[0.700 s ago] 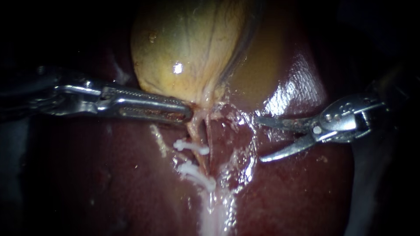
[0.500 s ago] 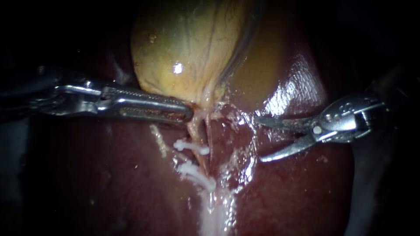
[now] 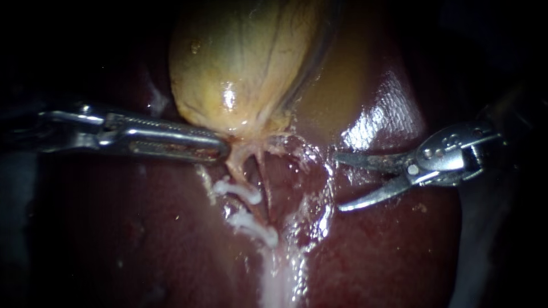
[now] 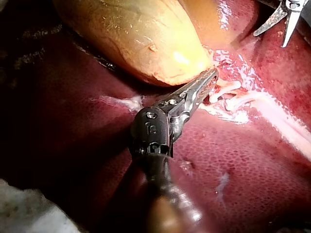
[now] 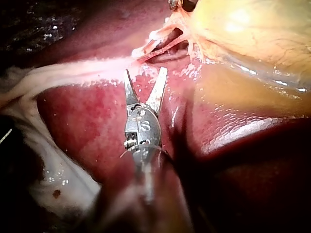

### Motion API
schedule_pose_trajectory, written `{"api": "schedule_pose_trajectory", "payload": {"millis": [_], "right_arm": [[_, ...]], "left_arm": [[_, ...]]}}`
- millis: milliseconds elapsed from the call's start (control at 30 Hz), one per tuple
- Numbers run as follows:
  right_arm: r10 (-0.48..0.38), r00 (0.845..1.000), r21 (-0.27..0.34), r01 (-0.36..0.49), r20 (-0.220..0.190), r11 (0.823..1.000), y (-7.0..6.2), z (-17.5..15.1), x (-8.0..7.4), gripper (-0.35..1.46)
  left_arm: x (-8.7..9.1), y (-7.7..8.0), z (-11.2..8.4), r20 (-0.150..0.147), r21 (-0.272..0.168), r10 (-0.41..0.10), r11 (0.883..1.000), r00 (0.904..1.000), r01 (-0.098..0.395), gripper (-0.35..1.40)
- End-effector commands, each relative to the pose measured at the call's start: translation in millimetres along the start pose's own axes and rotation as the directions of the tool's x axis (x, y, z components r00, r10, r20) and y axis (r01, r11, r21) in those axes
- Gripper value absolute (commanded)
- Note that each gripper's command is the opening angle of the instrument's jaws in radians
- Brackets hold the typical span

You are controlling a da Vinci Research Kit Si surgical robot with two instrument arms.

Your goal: Go to the cutting position left tube

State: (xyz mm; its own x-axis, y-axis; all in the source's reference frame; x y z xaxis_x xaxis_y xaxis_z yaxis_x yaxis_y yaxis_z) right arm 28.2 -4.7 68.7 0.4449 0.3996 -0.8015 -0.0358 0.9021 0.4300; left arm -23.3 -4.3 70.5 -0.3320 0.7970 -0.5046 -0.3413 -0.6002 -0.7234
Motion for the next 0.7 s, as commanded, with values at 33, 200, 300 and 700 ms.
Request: {"api": "schedule_pose_trajectory", "payload": {"millis": [33,200,300,700], "right_arm": [[0.0,1.0,0.0,0.0,0.0,1.0,0.0,0.0,0.0,1.43],[0.0,1.0,0.003,0.0,0.0,1.0,0.0,0.0,0.0,1.43],[0.0,1.0,0.005,0.0,-0.001,1.0,0.0,0.1,0.1,1.43],[-0.006,1.0,0.032,0.006,-0.01,0.999,-1.2,2.9,-0.1,1.43]], "left_arm": [[0.1,0.1,-0.3,-0.008,-0.002,-0.001,1.0,1.0,0.001,-0.35],[0.3,0.6,-1.2,-0.012,0.001,-0.004,1.0,0.9999,0.004,-0.35],[0.3,0.7,-1.3,-0.011,0.001,-0.003,1.0,0.9999,0.003,-0.35],[0.2,0.5,-1.1,-0.012,0.001,-0.003,1.0,0.9999,0.003,-0.35]]}}
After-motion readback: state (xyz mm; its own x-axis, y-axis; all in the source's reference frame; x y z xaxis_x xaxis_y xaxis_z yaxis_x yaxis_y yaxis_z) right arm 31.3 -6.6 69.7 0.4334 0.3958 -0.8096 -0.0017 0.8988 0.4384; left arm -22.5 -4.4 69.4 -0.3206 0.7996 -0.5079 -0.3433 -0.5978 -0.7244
